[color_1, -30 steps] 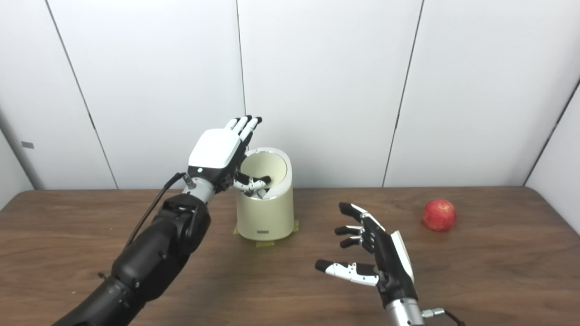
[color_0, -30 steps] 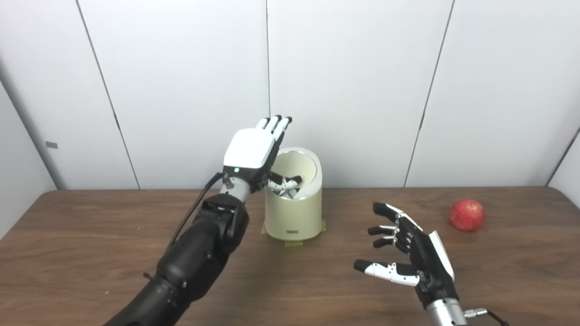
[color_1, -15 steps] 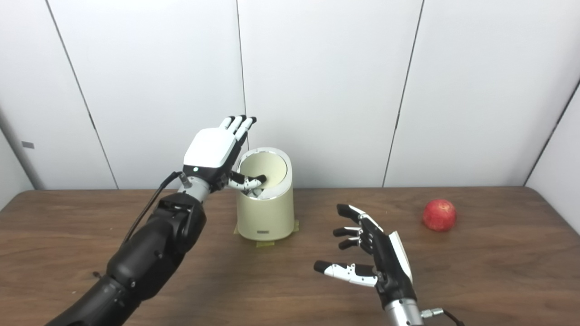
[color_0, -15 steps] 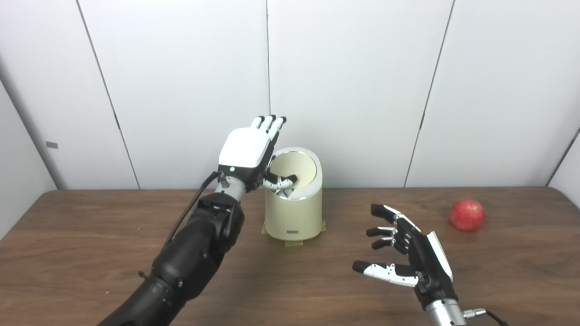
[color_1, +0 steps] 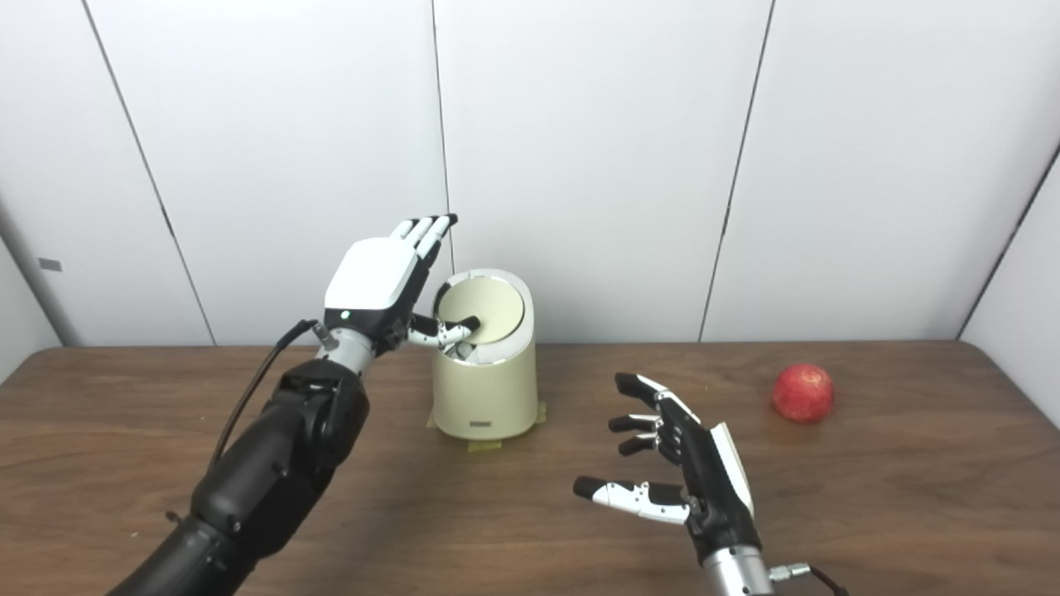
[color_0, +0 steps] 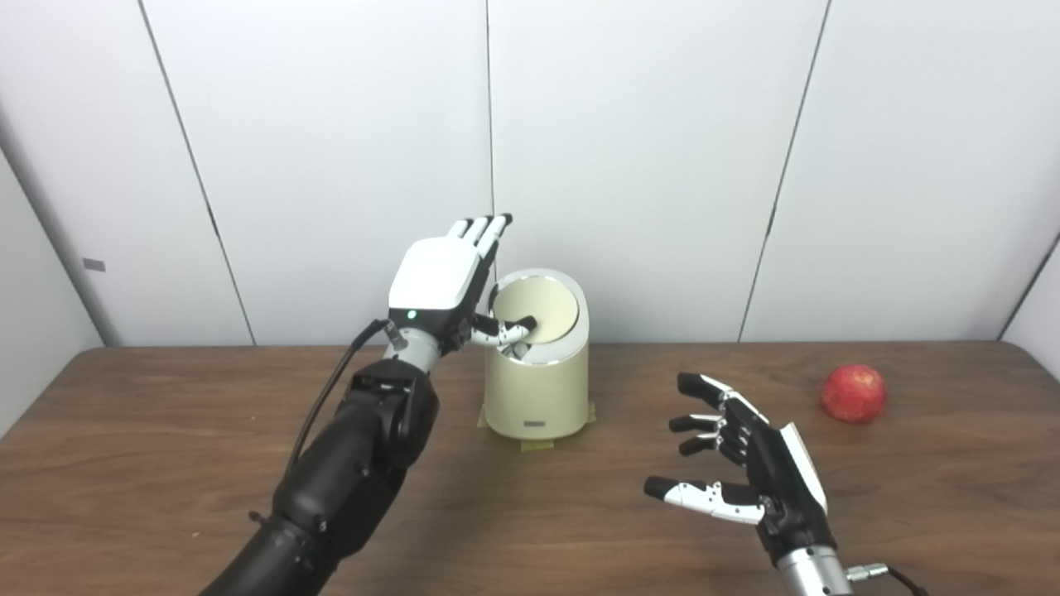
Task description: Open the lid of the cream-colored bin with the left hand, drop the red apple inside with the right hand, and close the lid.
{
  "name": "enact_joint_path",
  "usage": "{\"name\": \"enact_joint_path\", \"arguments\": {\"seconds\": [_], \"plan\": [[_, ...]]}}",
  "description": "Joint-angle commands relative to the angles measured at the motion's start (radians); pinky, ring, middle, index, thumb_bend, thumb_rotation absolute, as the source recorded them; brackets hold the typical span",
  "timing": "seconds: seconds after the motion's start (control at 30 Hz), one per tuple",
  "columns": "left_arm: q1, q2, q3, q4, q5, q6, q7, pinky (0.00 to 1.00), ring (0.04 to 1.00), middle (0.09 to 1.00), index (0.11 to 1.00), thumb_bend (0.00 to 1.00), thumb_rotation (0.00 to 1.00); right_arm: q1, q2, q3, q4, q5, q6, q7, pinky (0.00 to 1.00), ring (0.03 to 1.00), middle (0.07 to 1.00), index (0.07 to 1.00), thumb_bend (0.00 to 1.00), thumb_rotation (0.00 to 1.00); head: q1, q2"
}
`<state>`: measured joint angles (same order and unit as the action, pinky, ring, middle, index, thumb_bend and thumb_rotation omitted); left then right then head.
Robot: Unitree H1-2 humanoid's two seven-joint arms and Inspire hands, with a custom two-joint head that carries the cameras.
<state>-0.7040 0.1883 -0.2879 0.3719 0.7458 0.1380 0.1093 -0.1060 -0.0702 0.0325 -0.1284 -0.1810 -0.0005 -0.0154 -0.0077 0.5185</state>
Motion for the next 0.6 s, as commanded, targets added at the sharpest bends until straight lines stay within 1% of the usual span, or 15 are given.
{"name": "enact_joint_path", "arguments": {"seconds": [0.0,0.03,0.07,0.13,0.2,0.23,0.3,0.33,0.37,0.47,0.53,0.57], "plan": [[-0.019,-0.026,0.087,-0.047,-0.151,-0.064,0.026,0.81,0.953,0.976,1.0,0.76,0.27,-0.031,-0.003,-0.002,-0.028,0.004,-0.032,-0.001,0.54,0.661,0.824,0.782,0.74,0.17,0.0,0.001],[-0.006,-0.045,0.13,-0.06,-0.22,-0.075,0.016,0.81,0.947,0.975,1.0,0.76,0.27,-0.031,-0.003,-0.001,-0.028,0.005,-0.032,0.0,0.54,0.659,0.822,0.781,0.73,0.16,0.0,0.001],[0.003,-0.058,0.158,-0.068,-0.265,-0.083,0.008,0.81,0.94,0.967,1.0,0.75,0.29,-0.031,-0.003,-0.001,-0.027,0.006,-0.032,0.0,0.54,0.659,0.822,0.779,0.73,0.16,0.0,0.001],[0.041,-0.093,0.24,-0.115,-0.418,-0.081,-0.031,0.82,0.935,0.958,0.996,0.73,0.31,-0.031,-0.004,-0.001,-0.024,0.003,-0.035,-0.002,0.54,0.659,0.821,0.78,0.73,0.16,0.0,0.0],[0.074,-0.113,0.292,-0.154,-0.522,-0.073,-0.059,0.86,0.944,0.957,0.993,0.73,0.33,-0.03,-0.004,-0.001,-0.023,0.002,-0.035,-0.003,0.55,0.658,0.818,0.782,0.74,0.17,0.002,0.0],[0.091,-0.118,0.31,-0.17,-0.559,-0.07,-0.07,0.84,0.927,0.946,0.988,0.73,0.36,-0.03,-0.004,-0.002,-0.023,0.001,-0.034,-0.004,0.55,0.659,0.817,0.784,0.74,0.17,0.003,0.0],[0.119,-0.122,0.332,-0.196,-0.607,-0.067,-0.079,0.81,0.911,0.935,0.981,0.73,0.36,-0.03,-0.004,-0.002,-0.024,0.0,-0.032,-0.004,0.55,0.66,0.816,0.785,0.74,0.18,0.002,-0.001],[0.139,-0.124,0.339,-0.212,-0.617,-0.066,-0.074,0.77,0.891,0.923,0.97,0.72,0.35,-0.029,-0.005,-0.002,-0.025,0.0,-0.031,-0.003,0.55,0.659,0.815,0.785,0.74,0.18,0.003,0.0],[0.163,-0.124,0.342,-0.226,-0.613,-0.072,-0.063,0.75,0.875,0.916,0.964,0.72,0.33,-0.029,-0.006,-0.002,-0.025,-0.003,-0.032,-0.004,0.55,0.659,0.815,0.784,0.74,0.17,0.003,0.0],[0.236,-0.118,0.33,-0.255,-0.564,-0.102,-0.026,0.84,0.868,0.916,0.977,0.74,0.33,-0.028,-0.008,-0.005,-0.025,0.008,-0.033,0.001,0.55,0.663,0.817,0.785,0.73,0.16,0.005,0.0],[0.293,-0.112,0.326,-0.265,-0.572,-0.142,-0.031,0.85,0.874,0.924,0.986,0.74,0.32,-0.027,-0.01,-0.006,-0.026,0.01,-0.029,0.002,0.55,0.668,0.82,0.786,0.74,0.17,0.006,0.0],[0.315,-0.109,0.326,-0.269,-0.582,-0.158,-0.036,0.84,0.87,0.924,0.982,0.75,0.32,-0.027,-0.011,-0.006,-0.027,0.008,-0.028,0.001,0.55,0.667,0.819,0.785,0.74,0.17,0.006,0.0]]}}
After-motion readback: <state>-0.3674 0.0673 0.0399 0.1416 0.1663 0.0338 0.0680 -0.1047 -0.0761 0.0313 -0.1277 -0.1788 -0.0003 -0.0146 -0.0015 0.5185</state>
